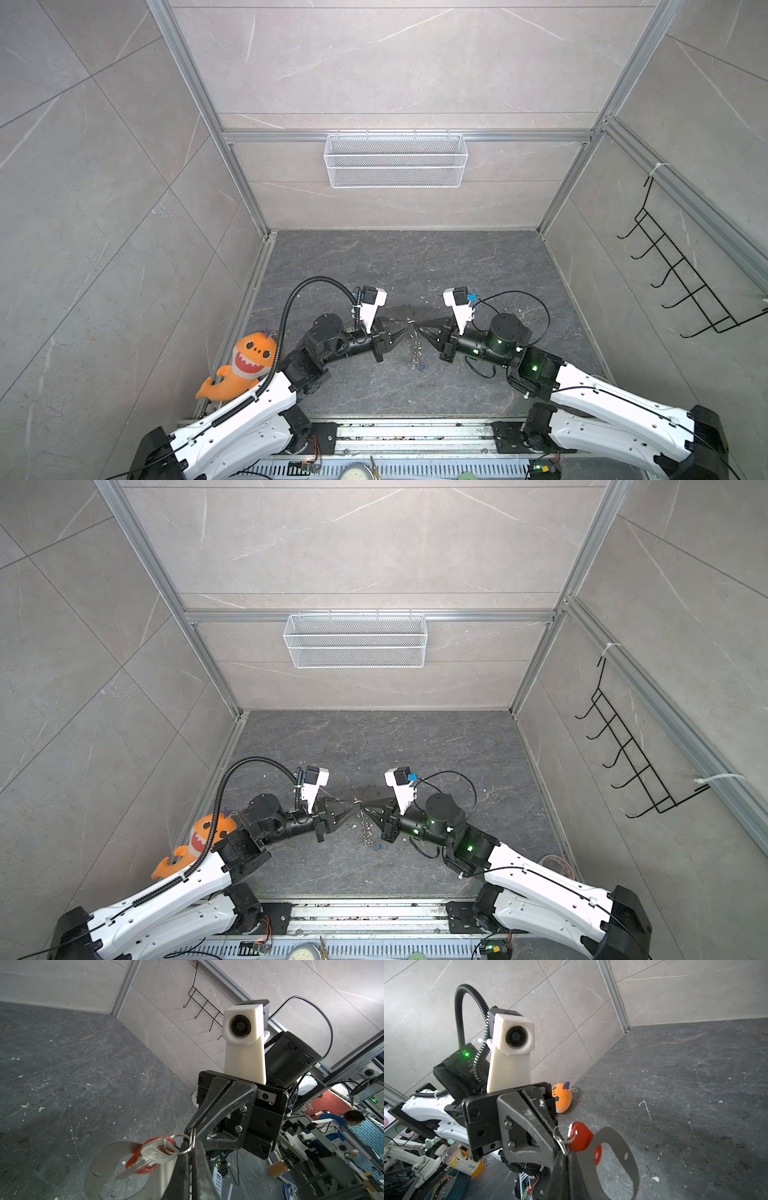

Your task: Remove the keys from the keyring

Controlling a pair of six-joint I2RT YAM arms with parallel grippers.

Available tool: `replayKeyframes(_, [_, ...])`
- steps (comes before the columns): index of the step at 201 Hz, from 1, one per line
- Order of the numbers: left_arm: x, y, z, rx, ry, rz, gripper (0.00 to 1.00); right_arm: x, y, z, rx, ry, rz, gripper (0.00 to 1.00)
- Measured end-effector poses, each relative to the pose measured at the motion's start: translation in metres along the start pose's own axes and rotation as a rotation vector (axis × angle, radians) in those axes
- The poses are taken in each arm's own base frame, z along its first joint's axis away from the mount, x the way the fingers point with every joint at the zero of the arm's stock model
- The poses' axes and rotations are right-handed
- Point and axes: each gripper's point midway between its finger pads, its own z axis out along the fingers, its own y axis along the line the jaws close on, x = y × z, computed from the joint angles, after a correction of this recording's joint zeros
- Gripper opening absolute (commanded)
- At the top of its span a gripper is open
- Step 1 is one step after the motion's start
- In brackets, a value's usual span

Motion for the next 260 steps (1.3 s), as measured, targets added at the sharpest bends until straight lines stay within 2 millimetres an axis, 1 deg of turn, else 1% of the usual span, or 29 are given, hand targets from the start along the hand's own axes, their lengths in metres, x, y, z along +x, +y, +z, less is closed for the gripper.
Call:
replayKeyframes(5, [0.0, 0.0, 0.0, -0.001, 0.001, 0.0, 0.0, 0.0, 0.0, 0.0, 0.0, 0.0, 0.0, 0.0])
replayKeyframes(9, [0.0, 0.0, -0.001, -0.001, 0.002, 0.0, 0.0, 0.0, 0.0, 0.0, 0.0, 0.001, 0.0, 0.03])
replayKeyframes(32, [0.004, -0.001, -0.003, -0.004, 0.018, -0.005, 0.0, 0.004, 0.0, 0.0, 0.003, 0.013, 0.011, 0.22])
replayKeyframes(42, [0.005, -0.001, -0.003, -0.004, 0.03, -0.005, 0.0, 0.006, -0.001, 0.0, 0.007, 0.021, 0.008, 0.29])
replayKeyframes(56, [0.007, -0.003, -0.005, -0.008, 0.055, -0.006, 0.0, 0.009, -0.002, -0.003, 0.017, 0.031, 0.009, 0.34])
replayKeyframes(72, [0.008, -0.007, -0.006, -0.011, 0.091, -0.007, 0.0, 0.008, 0.0, -0.01, 0.019, 0.032, 0.003, 0.38])
replayKeyframes(90, [0.006, -0.013, -0.007, -0.013, 0.136, -0.008, 0.0, 0.003, 0.007, -0.021, 0.008, 0.018, -0.013, 0.41])
replayKeyframes(109, [0.0, -0.024, -0.007, -0.002, 0.189, 0.004, 0.0, 0.0, 0.011, -0.032, 0.003, 0.009, -0.031, 0.42])
replayKeyframes(126, [-0.004, -0.035, -0.008, 0.02, 0.239, 0.011, 0.0, 0.0, 0.012, -0.04, 0.011, 0.008, -0.038, 0.43])
replayKeyframes(146, [-0.003, -0.045, -0.007, 0.05, 0.309, 0.007, 0.0, 0.002, 0.011, -0.047, 0.023, 0.014, -0.053, 0.44])
replayKeyframes(160, [0.001, -0.05, -0.007, 0.07, 0.358, 0.001, 0.0, 0.004, 0.011, -0.049, 0.027, 0.023, -0.059, 0.44])
replayKeyframes(189, [0.016, -0.055, -0.01, 0.115, 0.456, -0.028, 0.0, 0.011, 0.011, -0.052, 0.021, 0.052, -0.08, 0.45])
replayKeyframes(206, [0.021, -0.06, -0.012, 0.148, 0.498, -0.043, 0.0, 0.015, 0.012, -0.052, 0.012, 0.07, -0.092, 0.45])
replayKeyframes(260, [0.022, -0.081, -0.016, 0.274, 0.556, -0.065, 0.0, 0.024, 0.026, -0.053, -0.077, 0.117, -0.144, 0.45])
